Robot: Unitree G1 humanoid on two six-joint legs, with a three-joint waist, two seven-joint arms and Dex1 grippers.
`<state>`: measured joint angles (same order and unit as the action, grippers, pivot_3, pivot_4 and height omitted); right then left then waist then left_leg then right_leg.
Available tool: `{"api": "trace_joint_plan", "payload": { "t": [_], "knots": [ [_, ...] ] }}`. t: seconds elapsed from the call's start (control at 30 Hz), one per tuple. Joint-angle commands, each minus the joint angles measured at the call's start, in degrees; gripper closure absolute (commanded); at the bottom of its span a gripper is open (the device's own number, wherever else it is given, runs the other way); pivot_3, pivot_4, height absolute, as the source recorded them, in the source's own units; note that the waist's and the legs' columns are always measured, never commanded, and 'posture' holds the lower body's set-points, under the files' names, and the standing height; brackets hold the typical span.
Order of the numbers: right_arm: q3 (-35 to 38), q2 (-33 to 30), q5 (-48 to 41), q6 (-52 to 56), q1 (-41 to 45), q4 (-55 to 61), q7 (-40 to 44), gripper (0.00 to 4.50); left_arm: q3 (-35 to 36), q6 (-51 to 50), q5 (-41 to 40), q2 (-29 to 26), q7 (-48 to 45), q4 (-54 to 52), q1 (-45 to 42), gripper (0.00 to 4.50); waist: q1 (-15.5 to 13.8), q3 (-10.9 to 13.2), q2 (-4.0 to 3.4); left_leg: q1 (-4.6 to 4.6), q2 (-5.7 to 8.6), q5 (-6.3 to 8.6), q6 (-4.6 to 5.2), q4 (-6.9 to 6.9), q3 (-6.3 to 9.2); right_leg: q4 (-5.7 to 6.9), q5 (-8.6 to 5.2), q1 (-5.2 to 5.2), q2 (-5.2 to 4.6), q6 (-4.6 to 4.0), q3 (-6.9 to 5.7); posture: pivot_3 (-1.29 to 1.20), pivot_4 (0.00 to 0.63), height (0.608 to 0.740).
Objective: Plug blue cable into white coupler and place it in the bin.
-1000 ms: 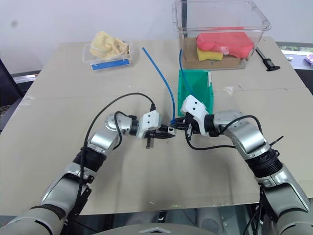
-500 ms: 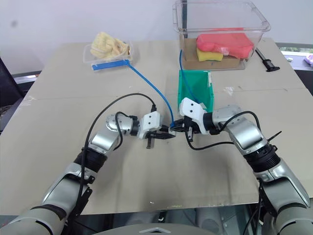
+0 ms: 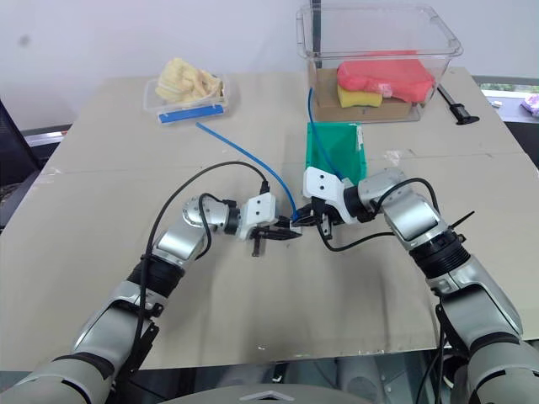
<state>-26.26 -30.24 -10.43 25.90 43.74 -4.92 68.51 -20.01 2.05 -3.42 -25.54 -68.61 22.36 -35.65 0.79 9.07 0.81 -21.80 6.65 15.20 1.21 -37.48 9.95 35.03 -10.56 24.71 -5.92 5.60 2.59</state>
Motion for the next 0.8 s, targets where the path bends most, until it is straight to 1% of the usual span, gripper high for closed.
{"api": "trace_joint_plan", "payload": {
  "t": [0.03, 0.2, 0.37, 0.43, 0.5, 0.53, 0.57, 0.6, 0.67, 0.7, 0.77, 0.8],
  "knots": [
    [-4.8, -0.1, 4.6, -0.4, -2.3, -4.7, 1.8, 4.50, 0.0, 0.0, 0.2, 0.5, -0.2, -0.9, 0.7, 4.18, 0.0, -0.2, -0.01, 0.01, 0.00, 0.00, 0.00, 0.00, -0.01, 0.01, 0.00, 0.00, 0.00, 0.00, 0.01, 0.00, 0.150, 0.740],
    [-5.1, -0.2, 6.0, -0.6, -3.2, -5.6, 2.5, 4.50, 0.1, -0.2, 0.6, 0.9, 0.1, -1.0, 0.6, 4.18, 0.0, -0.6, -0.03, 0.04, 0.02, 0.00, 0.00, 0.00, -0.01, 0.02, 0.00, -0.03, 0.00, 0.00, 0.01, 0.00, 0.150, 0.740],
    [-5.2, 1.7, 7.4, -0.5, -1.1, -8.5, 2.0, 4.50, 0.0, -0.2, 0.8, 1.2, 0.1, -1.8, 0.6, 4.18, 0.0, -0.7, -0.03, 0.07, 0.02, 0.00, 0.00, -0.01, 0.00, 0.05, 0.00, -0.05, 0.00, 0.00, 0.01, 0.00, 0.150, 0.740],
    [-4.0, 3.1, 7.5, -2.2, -0.3, -10.0, 1.1, 4.50, -0.1, -0.2, 0.8, 1.4, 0.3, -2.0, 0.6, 4.18, 0.1, -0.8, -0.01, 0.11, 0.02, 0.00, 0.00, -0.01, -0.02, 0.13, 0.00, -0.06, 0.00, 0.00, 0.03, 0.00, 0.150, 0.740],
    [-0.4, 5.0, 6.0, -4.8, 0.5, -10.8, -0.9, 4.50, 0.2, -0.6, 0.6, 1.5, 0.6, -2.4, 0.6, 4.18, 0.1, -0.8, 0.02, 0.20, 0.02, 0.00, -0.01, -0.04, -0.05, 0.32, -0.01, -0.05, -0.01, -0.01, 0.03, 0.00, 0.150, 0.740],
    [1.3, 5.1, 4.5, -4.9, 0.4, -9.4, -0.6, 4.50, 0.5, -0.9, 0.5, 1.4, 0.7, -2.7, 0.7, 4.18, 0.3, -0.8, 0.02, 0.25, 0.02, -0.01, -0.02, -0.04, -0.06, 0.41, -0.01, -0.04, 0.00, -0.02, 0.02, 0.00, 0.150, 0.740],
    [3.0, 5.0, 3.4, -4.6, 0.1, -7.8, -0.5, 3.80, 0.7, -1.2, 0.5, 1.4, 0.8, -3.0, 0.8, 4.18, 0.2, -0.8, 0.01, 0.29, 0.02, -0.02, -0.03, -0.04, -0.08, 0.51, 0.00, -0.03, 0.00, -0.04, 0.05, 0.00, 0.150, 0.740],
    [4.6, 4.4, 2.6, -4.4, -0.2, -5.7, -1.0, 3.52, 0.9, -1.9, 0.3, 1.4, 0.9, -3.5, 1.0, 4.18, 0.2, -0.7, -0.01, 0.32, 0.02, -0.04, -0.07, -0.04, -0.05, 0.57, 0.01, -0.04, 0.00, -0.06, 0.04, 0.00, 0.150, 0.740],
    [8.5, 2.8, 1.0, -2.7, -1.0, -0.7, -2.6, 2.65, 1.4, -3.3, -0.2, 1.2, 1.0, -4.8, 1.4, 4.18, 0.0, -0.7, -0.03, 0.27, 0.02, -0.07, -0.11, -0.04, -0.02, 0.63, 0.02, 0.03, 0.00, -0.08, 0.03, 0.00, 0.150, 0.740],
    [10.7, 1.9, -0.3, -1.0, -1.6, 2.5, -3.4, 2.08, 1.7, -4.1, -0.4, 1.1, 1.1, -5.4, 1.7, 4.18, 0.0, -0.7, -0.03, 0.20, 0.02, -0.07, -0.12, -0.04, -0.01, 0.63, 0.02, 0.08, -0.01, -0.08, 0.03, 0.00, 0.150, 0.740],
    [15.9, -0.1, -4.7, 4.6, -3.9, 11.1, -5.2, 1.06, 2.2, -6.1, -1.0, 0.8, 1.3, -6.9, 2.0, 4.18, 0.0, -0.7, -0.02, 0.04, 0.05, -0.08, -0.14, -0.06, -0.01, 0.60, 0.03, 0.22, -0.03, -0.08, 0.03, 0.00, 0.150, 0.740],
    [19.3, -1.5, -8.3, 7.8, -6.9, 17.6, -5.7, 0.78, 2.7, -7.6, -1.5, 0.7, 1.5, -8.0, 2.2, 4.18, 0.0, -0.7, -0.02, -0.03, 0.07, -0.08, -0.14, -0.07, -0.01, 0.59, 0.02, 0.31, -0.05, -0.08, 0.01, 0.00, 0.150, 0.740]
  ]
}}
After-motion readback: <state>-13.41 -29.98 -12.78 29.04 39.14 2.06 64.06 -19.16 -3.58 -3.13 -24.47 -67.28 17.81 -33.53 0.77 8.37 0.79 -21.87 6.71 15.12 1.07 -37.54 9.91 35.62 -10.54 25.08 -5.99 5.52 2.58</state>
